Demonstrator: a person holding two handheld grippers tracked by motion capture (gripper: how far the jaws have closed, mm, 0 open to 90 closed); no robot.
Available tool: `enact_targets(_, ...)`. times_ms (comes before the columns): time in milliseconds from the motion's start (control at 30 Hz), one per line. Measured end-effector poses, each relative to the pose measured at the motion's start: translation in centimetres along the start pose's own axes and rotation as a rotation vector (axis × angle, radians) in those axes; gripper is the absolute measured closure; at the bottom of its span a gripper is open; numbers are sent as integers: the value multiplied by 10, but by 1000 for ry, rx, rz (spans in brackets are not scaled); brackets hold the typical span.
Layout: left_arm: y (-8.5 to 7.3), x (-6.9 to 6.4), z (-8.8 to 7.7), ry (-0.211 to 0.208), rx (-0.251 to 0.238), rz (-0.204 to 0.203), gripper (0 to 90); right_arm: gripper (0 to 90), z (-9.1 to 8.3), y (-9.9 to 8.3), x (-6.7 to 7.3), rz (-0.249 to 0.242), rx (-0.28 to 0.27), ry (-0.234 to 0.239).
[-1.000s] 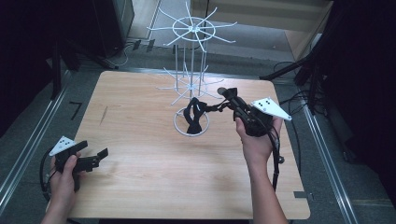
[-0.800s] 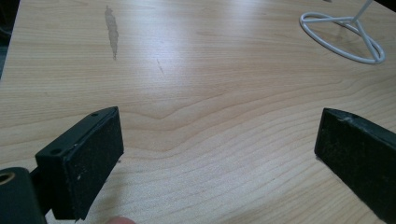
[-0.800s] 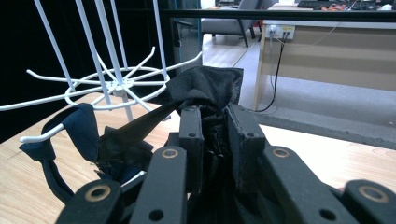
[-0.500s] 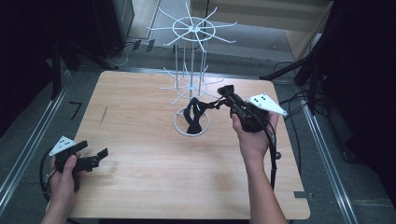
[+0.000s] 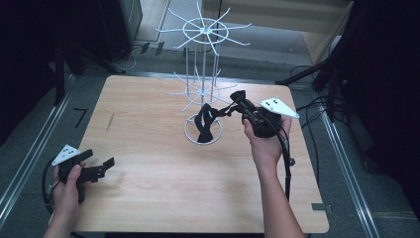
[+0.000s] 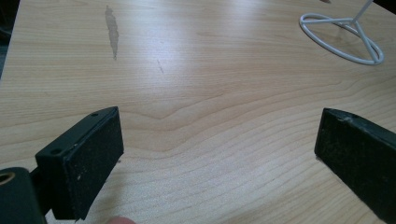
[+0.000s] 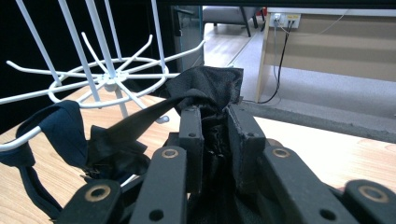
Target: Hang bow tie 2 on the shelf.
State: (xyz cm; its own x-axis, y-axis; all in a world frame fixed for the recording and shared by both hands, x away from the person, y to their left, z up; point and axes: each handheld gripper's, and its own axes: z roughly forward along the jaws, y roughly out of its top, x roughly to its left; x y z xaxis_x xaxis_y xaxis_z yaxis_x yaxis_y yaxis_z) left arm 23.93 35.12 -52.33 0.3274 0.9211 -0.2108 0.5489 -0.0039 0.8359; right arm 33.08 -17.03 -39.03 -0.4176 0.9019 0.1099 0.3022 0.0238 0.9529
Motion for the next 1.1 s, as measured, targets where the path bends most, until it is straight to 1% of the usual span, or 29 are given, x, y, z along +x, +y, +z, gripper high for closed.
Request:
enact_targets(100, 0, 0, 0, 0, 0, 0, 17, 778, 3, -1, 0, -4, 6, -1)
enact_targets(300, 0, 0, 0, 0, 2, -1, 16, 778, 10, -4, 1, 9, 14, 3)
enact_targets(367, 0, 0, 0, 0, 2, -1, 16, 778, 13, -5, 1, 29, 17, 15)
enact_targets(500, 0, 0, 0, 0, 2, 0, 16, 778, 17, -7, 2, 38, 17, 22)
enact_targets(567, 0, 0, 0, 0, 3, -1, 16, 778, 21, -10, 4, 55, 19, 28)
enact_targets(633, 0, 0, 0, -1, 2, 0, 16, 778, 23, -11, 4, 57, 16, 29)
enact_targets(667, 0, 0, 0, 0, 2, 0, 16, 777, 26, -14, 4, 84, 14, 32)
enact_targets(733, 0, 0, 0, 0, 2, 0, 16, 777, 27, -16, 3, 89, 18, 33)
enact_targets(833, 0, 0, 0, -1, 2, 0, 16, 778, 34, -24, 2, 122, 30, 37)
enact_targets(900, 0, 0, 0, -2, 2, 0, 16, 778, 34, -25, 2, 127, 33, 37)
enact_targets(933, 0, 0, 0, -1, 3, -1, 16, 778, 38, -28, 3, 134, 34, 38)
enact_targets(1033, 0, 0, 0, -1, 3, -1, 16, 778, 41, -29, 4, 134, 37, 38)
enact_targets(1100, 0, 0, 0, -1, 3, -1, 16, 778, 45, -32, 6, 139, 48, 37)
